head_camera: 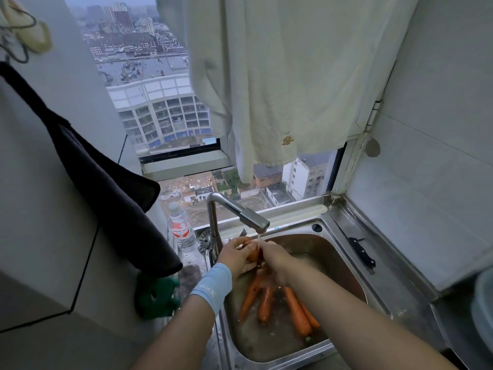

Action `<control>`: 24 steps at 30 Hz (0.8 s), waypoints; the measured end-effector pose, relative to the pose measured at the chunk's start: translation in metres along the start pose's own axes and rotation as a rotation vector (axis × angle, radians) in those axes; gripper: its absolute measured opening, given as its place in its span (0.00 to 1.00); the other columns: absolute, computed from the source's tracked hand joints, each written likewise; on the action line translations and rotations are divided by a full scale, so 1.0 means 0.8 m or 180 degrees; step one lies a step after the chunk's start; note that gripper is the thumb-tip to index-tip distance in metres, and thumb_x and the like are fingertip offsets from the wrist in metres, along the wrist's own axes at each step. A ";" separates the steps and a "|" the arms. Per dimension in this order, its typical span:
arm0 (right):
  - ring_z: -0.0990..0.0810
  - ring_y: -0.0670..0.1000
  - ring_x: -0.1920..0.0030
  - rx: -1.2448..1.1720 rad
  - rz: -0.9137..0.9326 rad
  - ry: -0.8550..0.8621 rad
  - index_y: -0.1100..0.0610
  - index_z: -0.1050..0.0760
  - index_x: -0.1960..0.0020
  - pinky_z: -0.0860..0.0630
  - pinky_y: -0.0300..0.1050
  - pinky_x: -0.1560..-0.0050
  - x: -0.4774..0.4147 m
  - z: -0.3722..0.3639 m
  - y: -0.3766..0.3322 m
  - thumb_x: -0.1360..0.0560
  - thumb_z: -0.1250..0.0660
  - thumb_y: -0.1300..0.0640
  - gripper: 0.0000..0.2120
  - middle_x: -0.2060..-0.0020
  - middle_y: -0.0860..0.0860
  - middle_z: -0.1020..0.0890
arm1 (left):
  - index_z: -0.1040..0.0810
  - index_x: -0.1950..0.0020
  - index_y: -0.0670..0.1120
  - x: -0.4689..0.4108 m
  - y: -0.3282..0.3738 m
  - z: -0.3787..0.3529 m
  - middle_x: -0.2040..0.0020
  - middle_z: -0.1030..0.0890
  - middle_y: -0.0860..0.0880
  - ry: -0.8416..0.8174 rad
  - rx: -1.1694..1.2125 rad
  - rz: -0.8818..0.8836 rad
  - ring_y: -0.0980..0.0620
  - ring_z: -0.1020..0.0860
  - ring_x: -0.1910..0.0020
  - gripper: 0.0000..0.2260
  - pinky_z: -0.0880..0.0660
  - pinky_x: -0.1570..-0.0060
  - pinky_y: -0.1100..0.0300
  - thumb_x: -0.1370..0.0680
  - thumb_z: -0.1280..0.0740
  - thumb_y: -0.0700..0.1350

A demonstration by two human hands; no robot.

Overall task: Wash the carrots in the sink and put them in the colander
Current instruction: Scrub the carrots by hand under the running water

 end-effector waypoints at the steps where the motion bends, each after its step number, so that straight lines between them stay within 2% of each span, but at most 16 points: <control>1: 0.17 0.60 0.53 -0.0270 -0.0046 0.0128 0.48 0.44 0.21 0.17 0.56 0.62 -0.022 0.003 0.008 0.25 0.32 0.39 0.38 0.40 0.60 0.21 | 0.21 0.40 0.45 0.000 -0.003 -0.003 0.39 0.21 0.38 -0.0043 0.0088 0.0049 0.39 0.20 0.42 0.11 0.16 0.51 0.50 0.22 0.28 0.39; 2: 0.16 0.62 0.52 -0.0449 -0.0146 0.0130 0.46 0.46 0.20 0.18 0.55 0.64 -0.044 0.005 0.019 0.31 0.26 0.39 0.47 0.39 0.60 0.21 | 0.22 0.37 0.43 0.000 -0.004 -0.005 0.38 0.21 0.37 -0.0083 0.0177 0.0114 0.38 0.20 0.41 0.14 0.17 0.51 0.49 0.22 0.28 0.39; 3: 0.16 0.61 0.51 -0.0588 -0.0251 0.0103 0.48 0.44 0.20 0.20 0.54 0.63 -0.059 0.004 0.027 0.36 0.21 0.39 0.52 0.40 0.60 0.19 | 0.23 0.34 0.42 0.000 -0.005 -0.006 0.37 0.22 0.36 -0.0132 0.0267 0.0206 0.37 0.20 0.40 0.16 0.17 0.50 0.48 0.22 0.29 0.39; 4: 0.16 0.60 0.52 -0.0639 -0.0313 -0.0046 0.46 0.34 0.24 0.21 0.53 0.59 -0.051 0.005 0.025 0.37 0.20 0.40 0.46 0.44 0.58 0.17 | 0.24 0.33 0.41 0.000 -0.008 -0.007 0.37 0.22 0.36 -0.0200 0.0359 0.0335 0.37 0.21 0.40 0.17 0.17 0.51 0.49 0.21 0.30 0.38; 5: 0.18 0.58 0.54 -0.0585 -0.0371 -0.0064 0.53 0.25 0.33 0.24 0.51 0.56 -0.034 0.006 0.020 0.32 0.22 0.42 0.31 0.48 0.57 0.16 | 0.25 0.32 0.39 0.002 -0.010 -0.008 0.36 0.22 0.35 -0.0262 0.0414 0.0487 0.37 0.21 0.40 0.17 0.16 0.54 0.49 0.21 0.31 0.37; 6: 0.19 0.57 0.55 -0.0444 -0.0419 -0.0010 0.57 0.21 0.40 0.26 0.51 0.53 0.004 0.006 0.008 0.26 0.26 0.46 0.20 0.50 0.57 0.16 | 0.26 0.32 0.39 0.004 -0.013 -0.007 0.36 0.23 0.34 -0.0305 0.0455 0.0651 0.37 0.21 0.41 0.17 0.16 0.57 0.50 0.20 0.32 0.37; 7: 0.19 0.57 0.55 -0.0347 -0.0391 0.0000 0.59 0.20 0.44 0.26 0.53 0.48 0.023 0.006 0.000 0.23 0.28 0.49 0.15 0.51 0.57 0.15 | 0.28 0.31 0.39 0.005 -0.016 -0.008 0.37 0.23 0.34 -0.0343 0.0465 0.0783 0.38 0.21 0.43 0.17 0.17 0.60 0.50 0.20 0.33 0.37; 9: 0.17 0.60 0.50 -0.0353 -0.0481 -0.0058 0.61 0.19 0.44 0.26 0.58 0.37 0.033 0.005 0.000 0.24 0.28 0.51 0.15 0.51 0.58 0.14 | 0.30 0.31 0.42 0.005 -0.023 -0.011 0.37 0.23 0.34 -0.0390 0.0445 0.0993 0.38 0.21 0.44 0.16 0.18 0.64 0.52 0.19 0.35 0.39; 10: 0.17 0.61 0.49 -0.0480 -0.0531 -0.0108 0.61 0.19 0.43 0.26 0.61 0.35 0.031 -0.001 0.001 0.24 0.27 0.50 0.16 0.52 0.59 0.14 | 0.30 0.32 0.42 0.007 -0.023 -0.014 0.39 0.22 0.34 -0.0369 0.0424 0.1062 0.38 0.21 0.43 0.15 0.19 0.65 0.52 0.18 0.35 0.40; 12: 0.17 0.63 0.48 -0.0511 -0.0558 -0.0076 0.60 0.20 0.42 0.23 0.61 0.38 0.035 -0.009 0.001 0.22 0.29 0.46 0.18 0.51 0.61 0.14 | 0.27 0.37 0.40 0.006 -0.027 -0.021 0.46 0.20 0.36 -0.0194 0.0345 0.1078 0.39 0.21 0.45 0.10 0.19 0.62 0.50 0.17 0.36 0.43; 14: 0.18 0.62 0.49 -0.0557 -0.0586 -0.0067 0.60 0.20 0.42 0.21 0.56 0.47 0.039 -0.018 0.000 0.19 0.36 0.42 0.21 0.51 0.61 0.15 | 0.25 0.41 0.40 0.002 -0.027 -0.021 0.57 0.20 0.39 0.0029 0.0090 0.0991 0.41 0.19 0.53 0.09 0.20 0.59 0.50 0.18 0.36 0.44; 16: 0.18 0.59 0.57 -0.0508 -0.0606 -0.0068 0.62 0.20 0.45 0.23 0.50 0.57 0.037 -0.021 0.004 0.17 0.41 0.43 0.22 0.58 0.60 0.16 | 0.23 0.44 0.39 -0.011 -0.028 -0.008 0.67 0.23 0.42 0.0278 -0.0394 0.0886 0.44 0.22 0.65 0.11 0.25 0.67 0.57 0.18 0.38 0.46; 18: 0.22 0.55 0.68 -0.0470 -0.0572 -0.0169 0.62 0.19 0.51 0.26 0.44 0.64 0.037 -0.027 0.007 0.17 0.40 0.48 0.19 0.66 0.58 0.19 | 0.23 0.52 0.40 -0.009 -0.027 0.005 0.73 0.29 0.45 0.0414 -0.0661 0.0933 0.48 0.29 0.74 0.14 0.34 0.73 0.63 0.18 0.41 0.49; 19: 0.23 0.55 0.69 -0.0490 -0.0529 -0.0220 0.62 0.19 0.53 0.26 0.43 0.66 0.041 -0.029 0.006 0.18 0.38 0.50 0.17 0.67 0.57 0.20 | 0.24 0.58 0.42 -0.007 -0.029 0.008 0.74 0.31 0.46 0.0408 -0.0619 0.0998 0.49 0.31 0.76 0.16 0.36 0.74 0.65 0.18 0.41 0.51; 21: 0.20 0.56 0.66 -0.0614 -0.0410 -0.0306 0.62 0.18 0.49 0.23 0.45 0.66 0.039 -0.034 0.002 0.19 0.34 0.50 0.15 0.64 0.59 0.17 | 0.29 0.66 0.44 -0.004 -0.031 0.011 0.75 0.32 0.47 0.0391 -0.0542 0.1076 0.51 0.35 0.79 0.22 0.40 0.76 0.67 0.19 0.41 0.57; 24: 0.16 0.62 0.54 -0.0783 -0.0371 -0.0109 0.60 0.21 0.42 0.17 0.54 0.55 0.033 -0.029 -0.002 0.20 0.34 0.40 0.22 0.52 0.63 0.15 | 0.29 0.64 0.45 0.009 -0.028 0.011 0.73 0.31 0.47 0.0200 -0.0439 0.1126 0.53 0.36 0.78 0.23 0.40 0.76 0.69 0.19 0.40 0.61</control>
Point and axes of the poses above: each hand's wrist, its own x-axis away from the middle knuckle, its own z-axis out of the back of the hand, y = z × x, the point moved 7 cm from there along -x, towards the middle knuckle
